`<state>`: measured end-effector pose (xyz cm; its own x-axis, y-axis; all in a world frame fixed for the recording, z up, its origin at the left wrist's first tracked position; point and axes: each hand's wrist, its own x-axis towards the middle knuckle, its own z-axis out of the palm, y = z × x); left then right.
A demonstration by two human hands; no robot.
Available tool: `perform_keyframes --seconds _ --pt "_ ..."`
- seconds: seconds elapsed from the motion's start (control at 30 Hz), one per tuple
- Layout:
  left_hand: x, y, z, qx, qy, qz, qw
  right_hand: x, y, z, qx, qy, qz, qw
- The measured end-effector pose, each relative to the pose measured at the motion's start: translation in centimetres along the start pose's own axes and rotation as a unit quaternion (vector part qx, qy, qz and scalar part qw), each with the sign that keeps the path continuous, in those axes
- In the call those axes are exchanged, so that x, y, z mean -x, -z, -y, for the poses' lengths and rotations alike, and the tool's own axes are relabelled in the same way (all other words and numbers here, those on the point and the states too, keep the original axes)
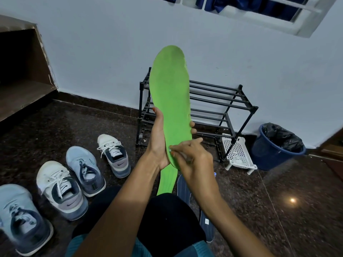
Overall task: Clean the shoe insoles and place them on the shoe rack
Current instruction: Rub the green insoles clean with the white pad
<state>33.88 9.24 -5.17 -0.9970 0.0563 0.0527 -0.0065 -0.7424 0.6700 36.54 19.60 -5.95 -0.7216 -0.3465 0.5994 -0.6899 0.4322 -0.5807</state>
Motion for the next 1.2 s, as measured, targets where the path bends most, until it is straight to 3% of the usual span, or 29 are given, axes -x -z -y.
perform_keyframes --seconds 0.17,0.43,0.73,1.03,1.2 --pt "-0.1 0.1 -0.1 0.005 -0.002 0.008 1.0 1.3 0.3 0.2 -0.019 -0.014 0.029 0.999" --pt "0.0 -0.1 0.1 -0.01 -0.008 -0.007 1.0 -1.4 0.5 -0.8 0.043 -0.014 -0.013 0.999" --pt "0.0 -0.1 -0.1 0.01 -0.01 0.001 1.0 1.2 0.7 -0.1 -0.021 -0.014 0.05 0.998" --pt "0.0 -0.1 0.0 -0.029 -0.016 -0.007 0.999 -1.2 1.2 -1.8 0.062 -0.023 -0.017 0.998" --pt "0.0 0.0 0.0 -0.033 -0.024 -0.021 0.999 0.1 0.5 -1.6 0.044 -0.011 0.01 0.999"
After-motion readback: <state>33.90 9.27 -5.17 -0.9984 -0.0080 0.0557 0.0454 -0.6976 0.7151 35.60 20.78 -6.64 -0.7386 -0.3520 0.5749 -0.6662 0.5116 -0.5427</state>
